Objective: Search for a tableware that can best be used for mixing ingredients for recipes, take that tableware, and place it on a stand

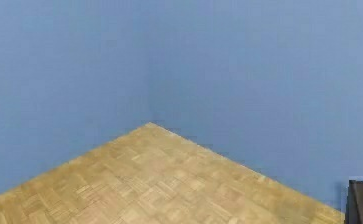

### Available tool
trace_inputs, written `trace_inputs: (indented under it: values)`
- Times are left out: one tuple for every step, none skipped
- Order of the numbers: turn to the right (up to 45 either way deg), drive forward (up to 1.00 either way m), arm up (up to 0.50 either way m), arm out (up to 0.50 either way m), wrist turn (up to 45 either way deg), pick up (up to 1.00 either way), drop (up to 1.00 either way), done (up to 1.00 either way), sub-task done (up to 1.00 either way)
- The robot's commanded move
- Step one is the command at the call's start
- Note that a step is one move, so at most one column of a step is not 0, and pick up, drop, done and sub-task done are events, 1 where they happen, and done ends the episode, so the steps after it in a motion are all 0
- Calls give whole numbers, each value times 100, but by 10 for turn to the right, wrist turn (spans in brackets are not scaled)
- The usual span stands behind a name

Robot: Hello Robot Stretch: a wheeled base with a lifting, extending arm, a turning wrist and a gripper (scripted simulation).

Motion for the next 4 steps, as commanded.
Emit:
trace_inputs:
  values:
    - [-450,0,0,0,0,0,0,0,0]
    - [-240,0,0,0,0,0,0,0,0]
    - [0,20,0,0,0,0,0,0,0]
    - [450,0,0,0,0,0,0,0,0]
